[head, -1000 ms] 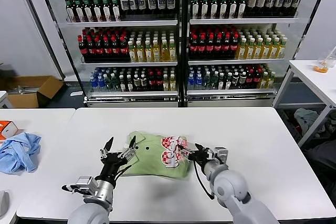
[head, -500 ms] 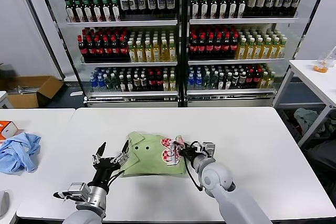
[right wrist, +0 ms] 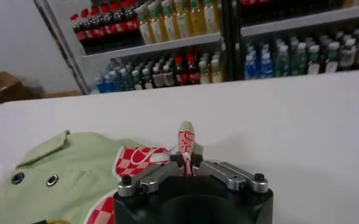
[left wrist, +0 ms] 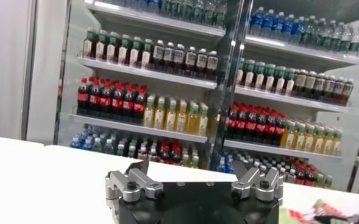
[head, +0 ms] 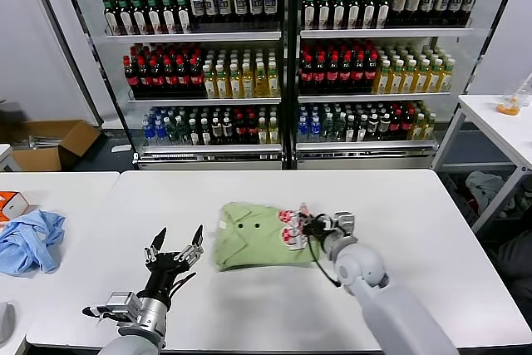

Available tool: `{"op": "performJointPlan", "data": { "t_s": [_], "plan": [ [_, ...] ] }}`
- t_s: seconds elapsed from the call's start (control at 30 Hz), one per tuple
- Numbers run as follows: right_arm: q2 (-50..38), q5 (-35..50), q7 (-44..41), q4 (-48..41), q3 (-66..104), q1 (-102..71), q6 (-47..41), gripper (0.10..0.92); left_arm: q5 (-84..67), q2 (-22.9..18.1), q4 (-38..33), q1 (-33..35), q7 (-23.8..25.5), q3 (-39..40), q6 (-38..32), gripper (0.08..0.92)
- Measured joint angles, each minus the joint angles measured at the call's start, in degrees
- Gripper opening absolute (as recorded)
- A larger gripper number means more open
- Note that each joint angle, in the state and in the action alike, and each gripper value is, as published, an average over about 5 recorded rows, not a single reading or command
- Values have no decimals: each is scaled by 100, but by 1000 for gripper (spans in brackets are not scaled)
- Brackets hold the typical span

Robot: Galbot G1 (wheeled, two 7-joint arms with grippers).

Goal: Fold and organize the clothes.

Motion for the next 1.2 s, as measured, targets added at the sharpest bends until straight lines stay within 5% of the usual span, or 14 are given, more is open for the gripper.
{"op": "performJointPlan", "data": {
  "t_s": [0.33, 0.73, 1.07, 1.2],
  "plan": [
    [-656, -552, -587, -139, 563, 13, -102, 156, 72, 25, 75, -84, 5, 103, 69, 823],
    [-929, -1514, -726, 249, 1012, -559, 766, 481, 147, 79, 77, -84, 23, 142, 103, 823],
    [-1087, -1861, -529, 1383, 1786, -1837, 1444, 768, 226, 119, 22, -20, 43, 125, 84, 823],
    [-1071, -1930, -458, 1854, 2089, -2377, 1652, 818, 250, 136, -8, -4, 49, 122, 84, 823]
  ]
}}
